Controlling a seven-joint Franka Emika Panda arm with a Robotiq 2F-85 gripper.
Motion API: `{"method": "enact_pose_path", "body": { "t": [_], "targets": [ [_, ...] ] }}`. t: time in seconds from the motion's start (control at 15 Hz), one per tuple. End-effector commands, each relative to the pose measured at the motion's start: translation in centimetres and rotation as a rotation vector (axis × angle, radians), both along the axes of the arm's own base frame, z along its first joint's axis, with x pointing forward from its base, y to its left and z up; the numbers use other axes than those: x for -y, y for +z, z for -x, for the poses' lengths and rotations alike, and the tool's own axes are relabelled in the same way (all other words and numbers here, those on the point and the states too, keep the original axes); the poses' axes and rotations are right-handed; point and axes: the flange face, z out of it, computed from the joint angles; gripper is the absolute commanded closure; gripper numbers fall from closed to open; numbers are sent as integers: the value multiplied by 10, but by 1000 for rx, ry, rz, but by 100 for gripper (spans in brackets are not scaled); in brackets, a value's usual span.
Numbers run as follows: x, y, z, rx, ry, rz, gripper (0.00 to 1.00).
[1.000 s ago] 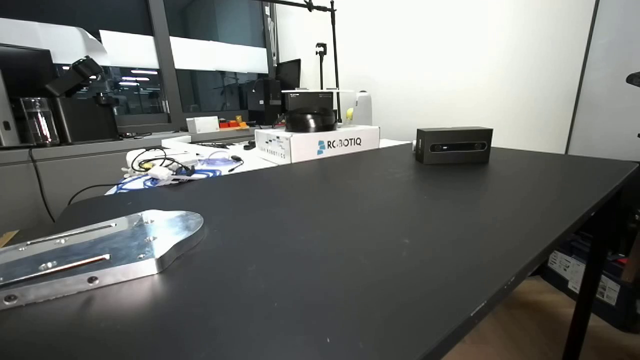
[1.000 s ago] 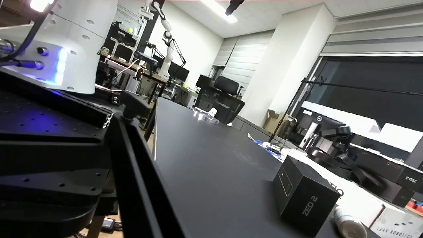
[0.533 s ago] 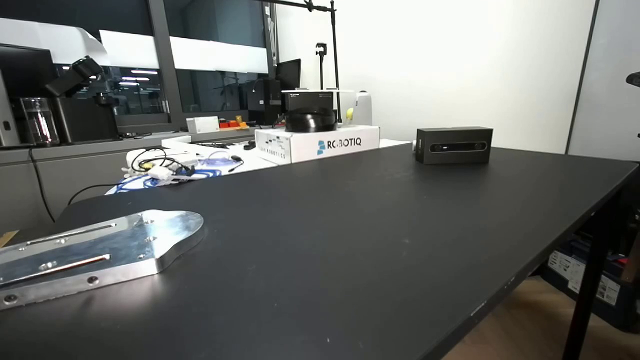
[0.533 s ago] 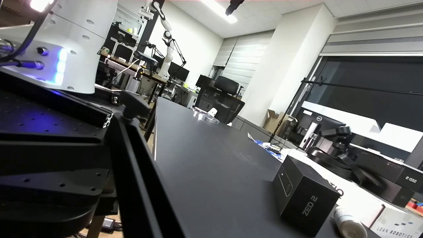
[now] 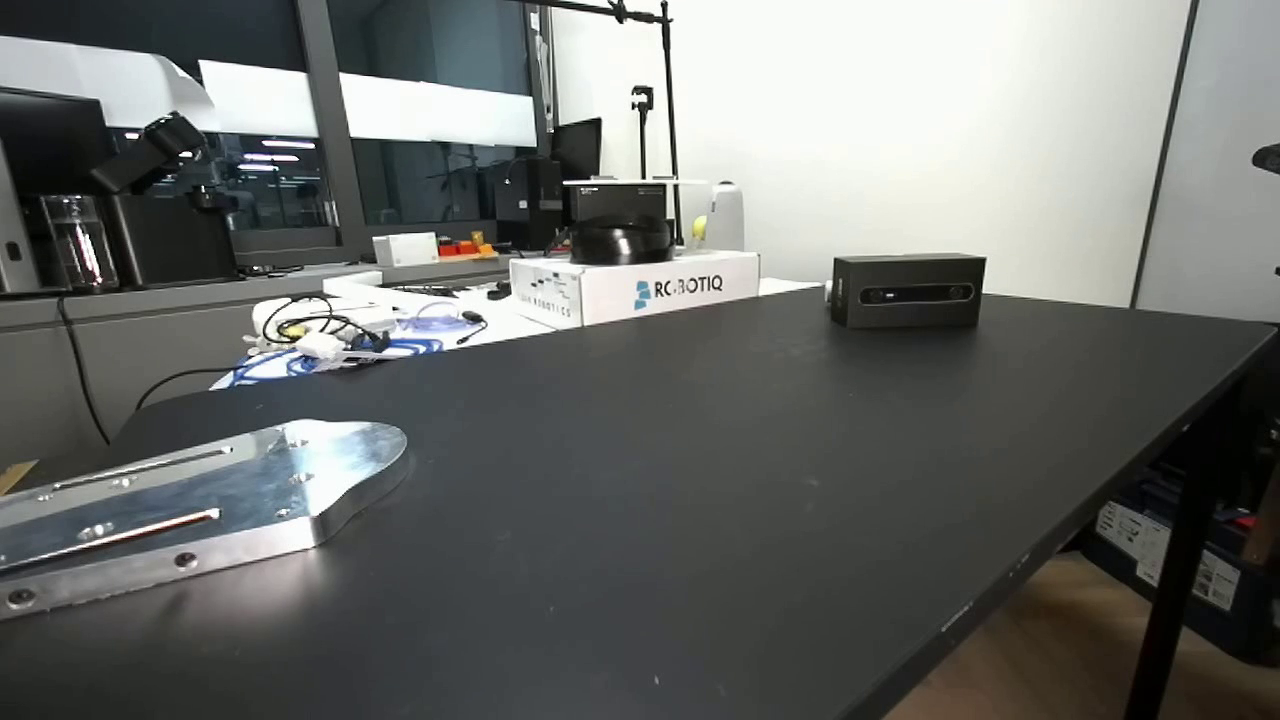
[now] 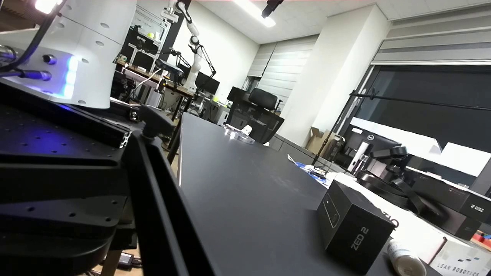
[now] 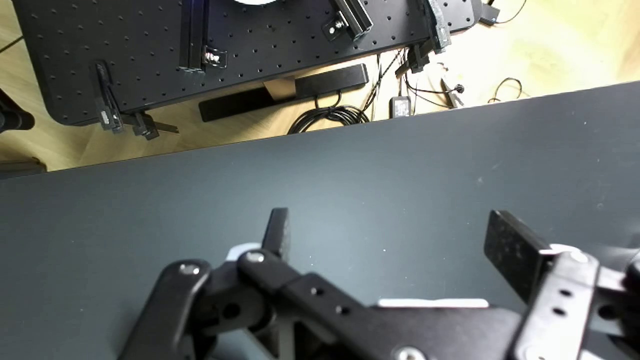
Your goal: Pick the bottle and put it on the box
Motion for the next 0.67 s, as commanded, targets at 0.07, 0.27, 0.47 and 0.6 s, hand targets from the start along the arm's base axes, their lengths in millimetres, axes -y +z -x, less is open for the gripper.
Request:
{"method": "enact_pose_path", "body": {
  "t": [0.07, 0.27, 0.47, 0.6],
  "targets": [
    [0, 1, 0, -1, 0, 0, 0],
    [3, 2, -7, 22, 69, 23, 0],
    [22, 11, -28, 38, 207, 81, 0],
    [42, 16, -45, 53, 258, 101, 0]
  ]
}}
